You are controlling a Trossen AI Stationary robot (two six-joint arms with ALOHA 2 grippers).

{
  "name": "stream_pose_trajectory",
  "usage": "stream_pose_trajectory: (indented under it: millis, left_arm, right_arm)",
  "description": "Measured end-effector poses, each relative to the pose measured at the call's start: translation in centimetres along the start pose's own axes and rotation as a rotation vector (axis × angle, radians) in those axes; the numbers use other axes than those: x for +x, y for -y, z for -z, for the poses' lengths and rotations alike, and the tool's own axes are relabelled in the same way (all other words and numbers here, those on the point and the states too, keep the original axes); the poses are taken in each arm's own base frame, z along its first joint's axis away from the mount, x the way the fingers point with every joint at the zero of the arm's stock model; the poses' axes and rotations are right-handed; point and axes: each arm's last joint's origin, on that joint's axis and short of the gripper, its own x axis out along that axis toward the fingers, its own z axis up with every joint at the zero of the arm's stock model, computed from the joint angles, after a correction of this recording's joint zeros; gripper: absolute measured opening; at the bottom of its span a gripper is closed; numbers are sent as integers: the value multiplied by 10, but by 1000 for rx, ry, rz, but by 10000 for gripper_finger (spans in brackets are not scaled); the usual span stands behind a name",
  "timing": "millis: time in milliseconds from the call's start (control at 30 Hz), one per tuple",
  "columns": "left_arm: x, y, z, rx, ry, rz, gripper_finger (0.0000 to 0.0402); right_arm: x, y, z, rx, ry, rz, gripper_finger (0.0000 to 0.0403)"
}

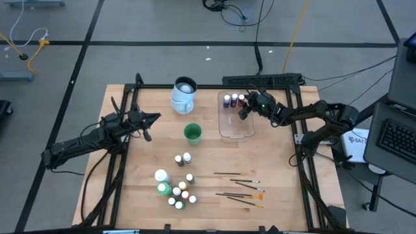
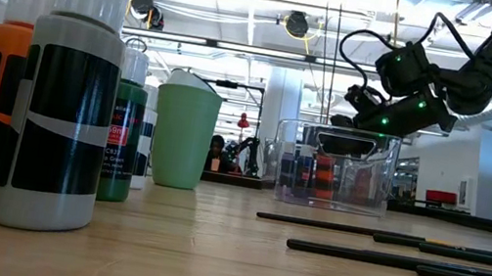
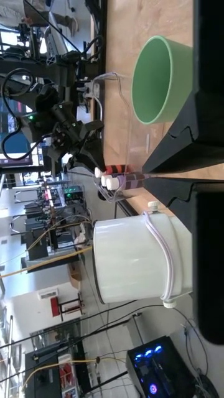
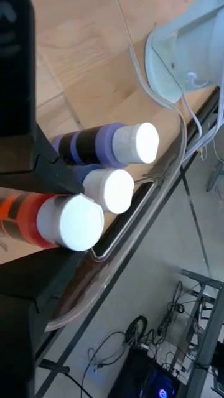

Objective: Pick & Place Paint Supplies
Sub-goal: Put the right orange paint bottle into the transparent bin

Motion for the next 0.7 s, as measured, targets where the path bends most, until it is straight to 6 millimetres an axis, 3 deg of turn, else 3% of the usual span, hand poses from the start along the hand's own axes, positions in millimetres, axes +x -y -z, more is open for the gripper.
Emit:
stream_pose_trajectory:
  millis: [700]
  left_arm:
    - [0,0,-1,23,9,-1,26]
  right_arm:
    - [0,0,3,-6,-35,2,151]
